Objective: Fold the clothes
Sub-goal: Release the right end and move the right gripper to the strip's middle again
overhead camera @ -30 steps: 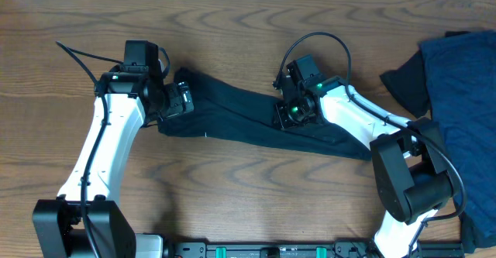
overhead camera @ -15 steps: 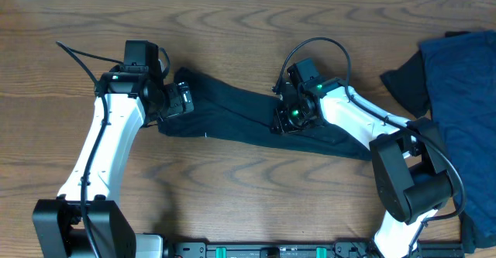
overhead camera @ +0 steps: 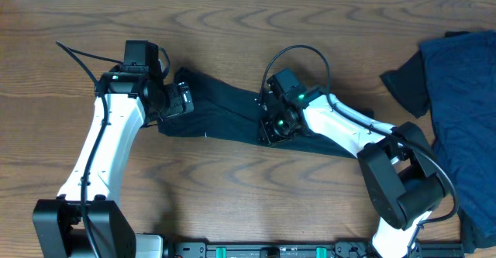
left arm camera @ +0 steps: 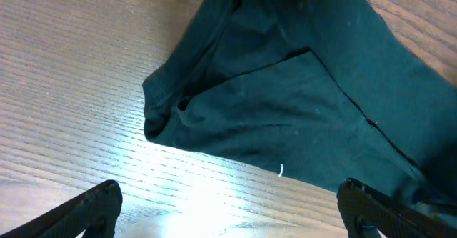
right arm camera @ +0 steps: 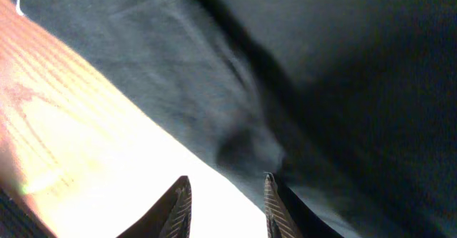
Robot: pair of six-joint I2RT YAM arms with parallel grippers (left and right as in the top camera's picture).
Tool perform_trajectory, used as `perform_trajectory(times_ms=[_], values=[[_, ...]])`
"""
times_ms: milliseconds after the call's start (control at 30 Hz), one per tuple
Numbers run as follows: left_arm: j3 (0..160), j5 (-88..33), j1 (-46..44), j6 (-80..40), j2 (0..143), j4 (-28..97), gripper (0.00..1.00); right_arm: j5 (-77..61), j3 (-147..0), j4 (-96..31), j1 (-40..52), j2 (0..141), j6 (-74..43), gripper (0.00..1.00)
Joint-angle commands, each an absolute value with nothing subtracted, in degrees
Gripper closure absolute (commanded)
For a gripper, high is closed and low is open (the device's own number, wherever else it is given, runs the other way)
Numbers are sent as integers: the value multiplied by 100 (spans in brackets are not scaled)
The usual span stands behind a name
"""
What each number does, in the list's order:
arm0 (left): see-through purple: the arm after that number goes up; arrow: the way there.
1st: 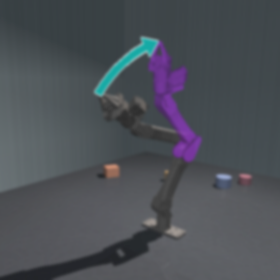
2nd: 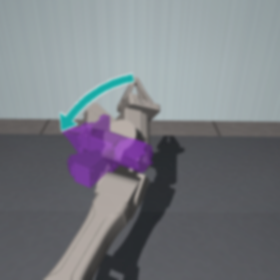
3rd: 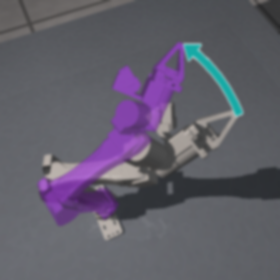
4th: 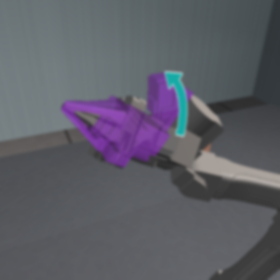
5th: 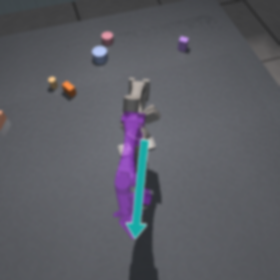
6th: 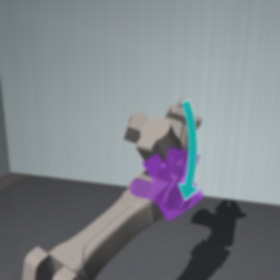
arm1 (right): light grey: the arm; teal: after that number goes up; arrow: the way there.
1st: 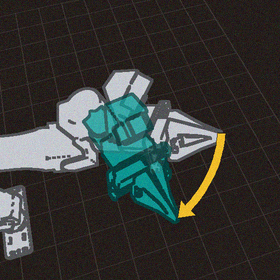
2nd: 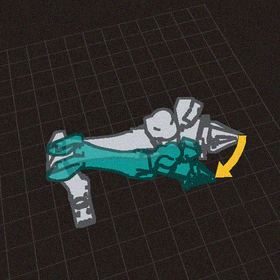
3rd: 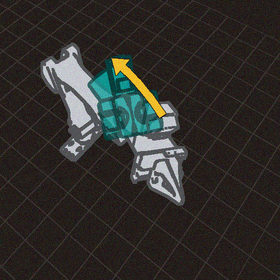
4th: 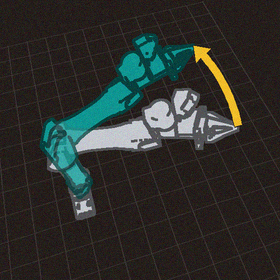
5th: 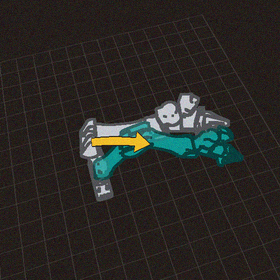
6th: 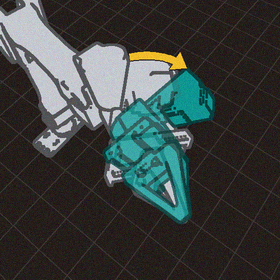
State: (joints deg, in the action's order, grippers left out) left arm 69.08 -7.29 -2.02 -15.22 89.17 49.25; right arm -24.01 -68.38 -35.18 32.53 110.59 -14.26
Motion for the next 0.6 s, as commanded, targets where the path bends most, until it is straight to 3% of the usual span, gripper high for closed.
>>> perform_trajectory(times_ms=[0,167,233,267,467,567], values=[[6855,-685,-189,-1533,8980,4947,2,-3002,-6899,-3514,3262,11087,-1035,68],[6858,-685,-189,-1533,8980,4945,2,-3472,-7314,-3701,3013,10820,-869,76],[6855,-685,-189,-1533,8980,4945,2,-3190,-7352,-3640,2908,10720,-899,94],[6855,-685,-189,-1533,8980,4945,2,-3011,-7349,-3612,2869,10711,-980,99],[6855,-685,-189,-1533,8980,4945,2,-1723,-7203,-3291,2908,10927,-1516,99],[6858,-685,-189,-1535,8980,4945,2,-1796,-7140,-2989,3002,11161,-1588,99]])
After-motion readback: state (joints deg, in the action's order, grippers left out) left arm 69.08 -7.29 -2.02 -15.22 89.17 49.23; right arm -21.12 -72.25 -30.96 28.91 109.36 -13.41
